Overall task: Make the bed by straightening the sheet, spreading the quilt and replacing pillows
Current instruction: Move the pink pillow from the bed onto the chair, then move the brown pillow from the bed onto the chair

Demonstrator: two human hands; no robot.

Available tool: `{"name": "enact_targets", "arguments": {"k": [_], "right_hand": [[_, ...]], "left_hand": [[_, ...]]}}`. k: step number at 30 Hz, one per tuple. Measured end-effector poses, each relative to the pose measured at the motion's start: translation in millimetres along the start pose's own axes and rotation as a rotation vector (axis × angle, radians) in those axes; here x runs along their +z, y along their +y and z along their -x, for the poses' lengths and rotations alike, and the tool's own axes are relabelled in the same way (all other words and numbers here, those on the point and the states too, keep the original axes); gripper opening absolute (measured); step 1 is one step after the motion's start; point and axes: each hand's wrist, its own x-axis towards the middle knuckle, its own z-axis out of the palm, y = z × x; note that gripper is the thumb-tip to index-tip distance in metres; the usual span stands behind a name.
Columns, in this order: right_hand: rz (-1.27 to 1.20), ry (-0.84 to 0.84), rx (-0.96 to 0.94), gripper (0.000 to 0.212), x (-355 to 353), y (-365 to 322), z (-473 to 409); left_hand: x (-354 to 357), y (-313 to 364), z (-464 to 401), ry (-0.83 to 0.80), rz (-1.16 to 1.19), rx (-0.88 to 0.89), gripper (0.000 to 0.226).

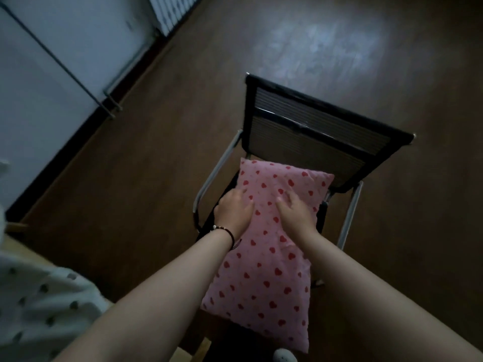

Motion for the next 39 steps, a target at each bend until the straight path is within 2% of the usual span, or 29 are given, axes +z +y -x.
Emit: {"name": "enact_targets", "arguments": {"k": [4,12,20,26,30,35,39], "right_hand": [[0.132,-0.087,-0.191,0.055,-0.3,-40.3,41.8],[0.263,-0.297,-0.528,0.059,-3.3,-78.3,155.0],[0.715,-0.487,-0.852,0.056,26.5,-76.5,289.1],[0.883,-0.691,-1.057,0.057,87.9,-64.1,375.2],[0.977,-0.835,-1.171,0.062,149.1,-44.7,448.4],[1.077,-0.99,-1.364,0.06,238.7,-2.8,572.6],[1.104,-1.09,-1.463,0.059,304.6,43.5,680.4]], "left_hand": [[-45.9,11.0,48.7,0.115,0.029,0.043,0.049],[-92.6,22.8,203.6,0.434,0.266,-0.087,0.047],[-90.8,-18.8,372.4,0.693,0.253,-0.199,0.05],[-92.4,-82.5,484.0,0.839,0.316,-0.36,0.054],[-88.3,-132.4,578.4,0.941,0.309,-0.552,0.056],[-67.6,-210.0,720.2,1.026,0.283,-0.774,0.057],[-48.7,-271.3,835.3,1.088,0.343,-0.87,0.058]]}}
